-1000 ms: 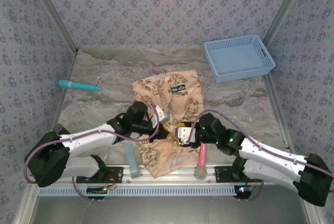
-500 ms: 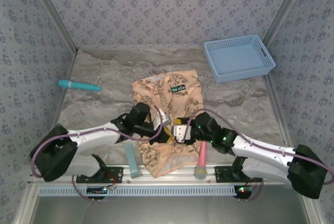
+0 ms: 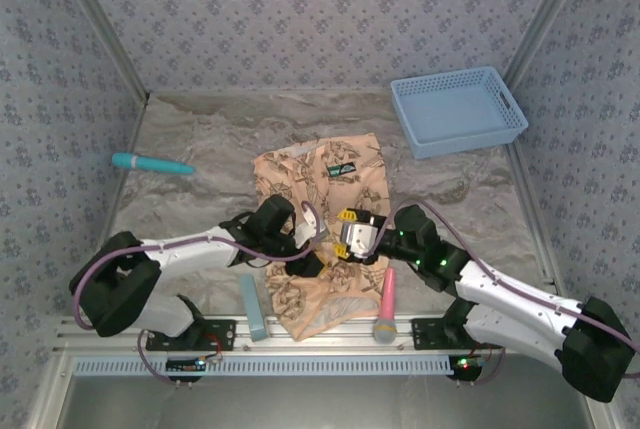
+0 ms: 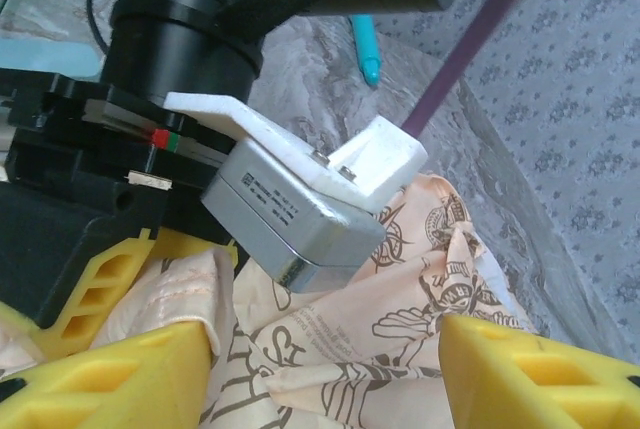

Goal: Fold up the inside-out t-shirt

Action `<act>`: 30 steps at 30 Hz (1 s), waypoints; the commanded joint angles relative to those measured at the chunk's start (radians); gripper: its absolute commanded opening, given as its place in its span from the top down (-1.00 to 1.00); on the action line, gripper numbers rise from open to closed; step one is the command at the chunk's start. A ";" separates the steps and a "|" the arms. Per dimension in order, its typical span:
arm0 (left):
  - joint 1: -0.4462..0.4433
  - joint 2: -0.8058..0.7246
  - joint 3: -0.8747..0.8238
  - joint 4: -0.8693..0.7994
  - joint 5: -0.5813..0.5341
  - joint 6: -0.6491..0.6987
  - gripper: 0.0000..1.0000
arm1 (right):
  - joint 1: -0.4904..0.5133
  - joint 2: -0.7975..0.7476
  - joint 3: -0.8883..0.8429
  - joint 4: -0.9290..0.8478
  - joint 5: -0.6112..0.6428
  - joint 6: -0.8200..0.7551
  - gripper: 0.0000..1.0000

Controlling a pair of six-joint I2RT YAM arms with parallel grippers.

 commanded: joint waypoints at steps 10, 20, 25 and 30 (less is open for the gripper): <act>0.008 -0.298 0.060 -0.206 -0.236 -0.141 -0.56 | -0.104 -0.016 0.219 -0.336 0.087 0.566 -1.00; -0.037 -0.145 0.195 -0.296 -0.241 -0.219 -0.52 | -0.226 -0.014 0.352 -0.908 -0.146 1.103 -0.42; 0.036 -0.054 0.244 -0.323 -0.276 -0.280 -0.42 | -0.061 -0.055 0.320 -0.957 -0.142 1.191 -0.37; 0.079 -0.050 0.243 -0.300 -0.221 -0.313 -0.42 | 0.036 0.017 0.264 -0.771 -0.128 1.259 -0.37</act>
